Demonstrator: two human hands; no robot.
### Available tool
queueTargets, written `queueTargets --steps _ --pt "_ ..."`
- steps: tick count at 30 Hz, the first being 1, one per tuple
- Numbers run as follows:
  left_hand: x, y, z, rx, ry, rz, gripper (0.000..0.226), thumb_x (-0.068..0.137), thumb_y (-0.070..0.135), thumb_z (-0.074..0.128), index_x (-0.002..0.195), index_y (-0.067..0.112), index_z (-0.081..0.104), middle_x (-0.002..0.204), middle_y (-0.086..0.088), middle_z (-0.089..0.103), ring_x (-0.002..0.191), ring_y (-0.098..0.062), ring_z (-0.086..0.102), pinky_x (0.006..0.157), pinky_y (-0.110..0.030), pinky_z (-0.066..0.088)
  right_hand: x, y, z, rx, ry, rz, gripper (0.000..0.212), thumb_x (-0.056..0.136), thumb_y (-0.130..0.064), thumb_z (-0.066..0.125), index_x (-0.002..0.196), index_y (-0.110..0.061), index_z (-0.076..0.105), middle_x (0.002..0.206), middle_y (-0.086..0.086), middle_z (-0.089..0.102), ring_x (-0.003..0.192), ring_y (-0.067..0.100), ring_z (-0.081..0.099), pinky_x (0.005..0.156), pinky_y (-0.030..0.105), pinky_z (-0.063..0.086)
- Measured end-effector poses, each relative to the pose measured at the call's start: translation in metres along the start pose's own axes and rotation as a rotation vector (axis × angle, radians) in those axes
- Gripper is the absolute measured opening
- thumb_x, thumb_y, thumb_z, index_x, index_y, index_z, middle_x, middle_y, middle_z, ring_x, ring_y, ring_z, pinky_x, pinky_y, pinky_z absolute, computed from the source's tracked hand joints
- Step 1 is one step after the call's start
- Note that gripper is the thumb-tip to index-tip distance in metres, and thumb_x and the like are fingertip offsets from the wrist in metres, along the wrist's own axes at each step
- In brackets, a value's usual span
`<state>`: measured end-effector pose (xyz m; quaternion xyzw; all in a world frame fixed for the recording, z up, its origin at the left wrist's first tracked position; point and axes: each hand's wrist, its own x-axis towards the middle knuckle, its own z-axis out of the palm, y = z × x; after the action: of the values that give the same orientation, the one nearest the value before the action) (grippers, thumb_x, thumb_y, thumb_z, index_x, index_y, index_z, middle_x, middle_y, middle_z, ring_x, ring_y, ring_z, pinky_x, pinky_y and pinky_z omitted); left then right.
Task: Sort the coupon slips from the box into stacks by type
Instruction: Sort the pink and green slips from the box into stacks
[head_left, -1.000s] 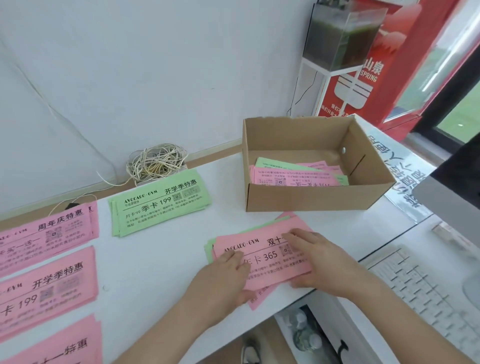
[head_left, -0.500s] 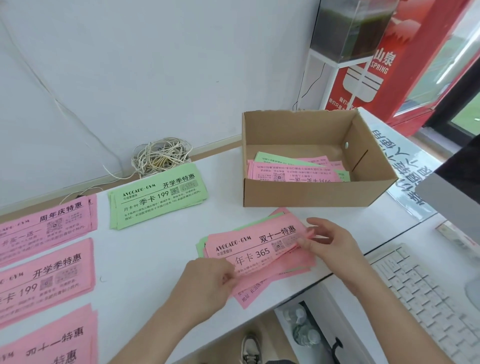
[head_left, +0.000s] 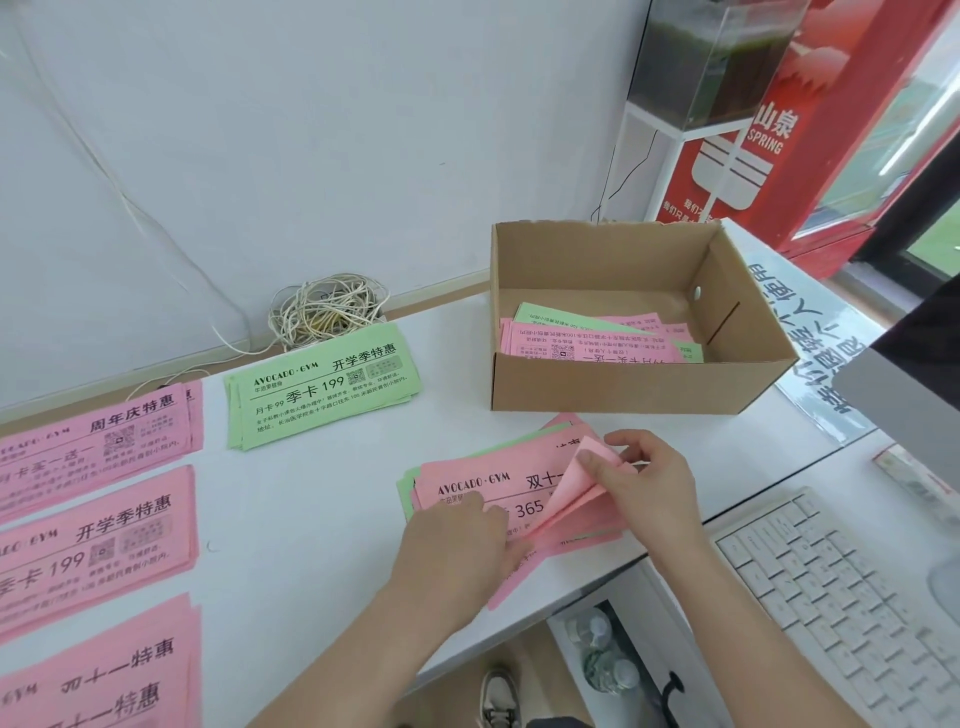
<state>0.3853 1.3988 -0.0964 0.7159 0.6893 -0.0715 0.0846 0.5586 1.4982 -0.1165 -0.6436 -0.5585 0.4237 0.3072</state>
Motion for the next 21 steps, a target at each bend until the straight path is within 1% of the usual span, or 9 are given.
queueTargets --steps 3,6,9,11,13,14,16,19,21 --pt "0.005 0.000 0.002 0.011 0.007 0.011 0.036 0.102 0.043 0.026 0.106 0.021 0.054 0.103 -0.002 0.056 0.091 -0.029 0.059 0.064 -0.032 0.037 -0.004 -0.003 -0.005 0.103 -0.025 0.015 0.029 0.080 -0.024 0.076 0.105 -0.026 0.063 0.091 -0.003 0.057 0.080 0.018 0.059 0.065 0.029 0.046" --pt "0.007 -0.011 0.000 -0.145 -0.024 -0.033 0.034 0.101 0.044 0.028 0.089 0.023 0.052 0.093 0.001 0.060 0.089 -0.026 0.058 0.070 -0.032 0.043 -0.009 -0.001 -0.011 0.159 -0.076 0.052 0.046 0.083 -0.012 0.073 0.120 -0.032 0.053 0.100 -0.005 0.055 0.079 0.011 0.060 0.061 0.025 0.045" --pt "0.005 -0.025 -0.005 -0.345 0.015 -0.115 0.038 0.100 0.043 0.031 0.069 0.022 0.039 0.071 0.002 0.055 0.077 -0.024 0.054 0.068 -0.031 0.040 -0.011 0.002 -0.014 0.126 -0.104 0.091 0.062 0.081 -0.007 0.074 0.132 -0.030 0.048 0.102 -0.005 0.057 0.083 0.015 0.064 0.068 0.031 0.053" --pt "0.001 -0.035 -0.004 -0.467 0.038 -0.184 0.037 0.100 0.041 0.032 0.068 0.026 0.042 0.066 0.005 0.053 0.073 -0.023 0.053 0.065 -0.031 0.037 -0.011 0.004 -0.016 0.084 -0.114 0.109 0.063 0.080 -0.008 0.075 0.134 -0.026 0.047 0.101 -0.002 0.061 0.086 0.017 0.065 0.077 0.039 0.056" --pt "-0.006 -0.041 0.005 -0.599 0.115 -0.247 0.023 0.100 0.039 0.034 0.090 0.033 0.054 0.078 0.010 0.064 0.075 -0.022 0.060 0.068 -0.031 0.044 -0.010 0.006 -0.019 0.034 -0.115 0.112 0.058 0.083 -0.010 0.072 0.134 -0.025 0.048 0.097 0.001 0.066 0.086 0.017 0.066 0.082 0.041 0.055" --pt "-0.010 -0.041 0.009 -0.608 0.138 -0.270 0.018 0.100 0.037 0.035 0.107 0.036 0.051 0.086 0.009 0.068 0.077 -0.022 0.063 0.071 -0.032 0.047 -0.009 0.007 -0.020 0.012 -0.117 0.114 0.055 0.085 -0.011 0.070 0.133 -0.025 0.049 0.094 0.003 0.068 0.086 0.017 0.067 0.083 0.042 0.055" --pt "-0.014 -0.038 0.016 -0.519 0.146 -0.231 0.030 0.100 0.036 0.033 0.130 0.036 0.032 0.100 0.005 0.069 0.080 -0.025 0.065 0.073 -0.036 0.048 -0.008 0.007 -0.023 0.015 -0.136 0.121 0.049 0.087 -0.010 0.067 0.131 -0.026 0.051 0.090 0.006 0.070 0.084 0.020 0.069 0.081 0.045 0.056" --pt "-0.017 -0.029 0.015 -0.313 0.110 -0.089 0.051 0.098 0.045 0.023 0.143 0.040 -0.001 0.124 0.007 0.058 0.085 -0.029 0.064 0.074 -0.036 0.048 -0.007 0.000 -0.026 0.237 -0.193 0.200 0.042 0.088 0.000 0.062 0.124 -0.020 0.055 0.091 0.014 0.071 0.077 0.026 0.071 0.069 0.036 0.060" --pt "-0.017 -0.016 0.007 -0.169 0.002 0.026 0.058 0.095 0.057 0.023 0.144 0.039 -0.002 0.136 0.010 0.047 0.094 -0.027 0.062 0.072 -0.032 0.045 -0.005 -0.008 -0.025 0.445 -0.224 0.295 0.037 0.088 0.005 0.058 0.120 -0.013 0.057 0.090 0.017 0.073 0.067 0.027 0.065 0.059 0.026 0.058"
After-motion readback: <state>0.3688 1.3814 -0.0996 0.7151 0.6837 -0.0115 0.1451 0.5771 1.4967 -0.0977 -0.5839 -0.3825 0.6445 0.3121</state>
